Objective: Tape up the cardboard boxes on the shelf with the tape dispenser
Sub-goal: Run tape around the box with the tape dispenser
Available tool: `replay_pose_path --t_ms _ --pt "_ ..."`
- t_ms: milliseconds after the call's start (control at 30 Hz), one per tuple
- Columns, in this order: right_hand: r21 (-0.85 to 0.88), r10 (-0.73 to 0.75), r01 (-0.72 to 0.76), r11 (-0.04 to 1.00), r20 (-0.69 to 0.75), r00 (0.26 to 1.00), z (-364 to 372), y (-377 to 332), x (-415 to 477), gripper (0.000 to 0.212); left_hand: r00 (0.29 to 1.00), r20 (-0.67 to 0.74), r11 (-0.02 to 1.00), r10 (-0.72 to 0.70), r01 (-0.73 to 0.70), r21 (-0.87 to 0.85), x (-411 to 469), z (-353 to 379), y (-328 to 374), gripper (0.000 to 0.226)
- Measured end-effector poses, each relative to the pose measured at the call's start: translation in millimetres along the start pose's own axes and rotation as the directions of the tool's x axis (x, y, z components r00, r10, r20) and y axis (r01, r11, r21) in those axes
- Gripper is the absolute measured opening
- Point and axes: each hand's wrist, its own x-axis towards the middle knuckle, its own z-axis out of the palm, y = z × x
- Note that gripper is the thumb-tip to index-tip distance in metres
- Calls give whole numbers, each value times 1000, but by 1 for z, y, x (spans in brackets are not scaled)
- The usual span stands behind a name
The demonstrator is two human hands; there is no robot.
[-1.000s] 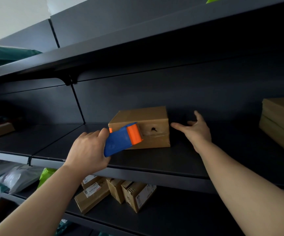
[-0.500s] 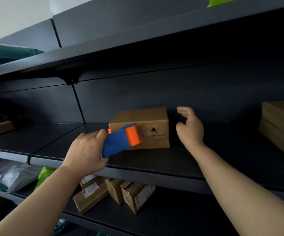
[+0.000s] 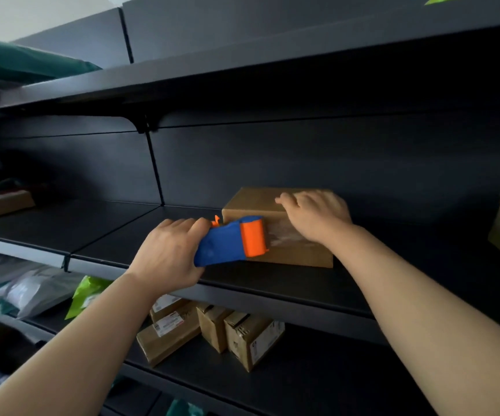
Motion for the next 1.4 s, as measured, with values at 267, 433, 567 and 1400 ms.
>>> replay_pose_path --t_ms 267,433,567,1400 --pt "-43 179 -207 977 -349 920 2 4 -33 54 985 -26 985 171 -172 -33 28 13 -9 55" --pt "-171 82 -192 966 -504 860 19 9 -38 61 968 -75 966 240 -245 -78 31 24 -22 61" --pt "-143 83 -201 969 -579 811 22 11 -35 65 976 -53 968 211 -216 -126 28 39 -44 61" --pt "-59 78 -143 988 -611 788 23 14 -35 55 980 -138 960 143 -171 -221 38 80 -103 71"
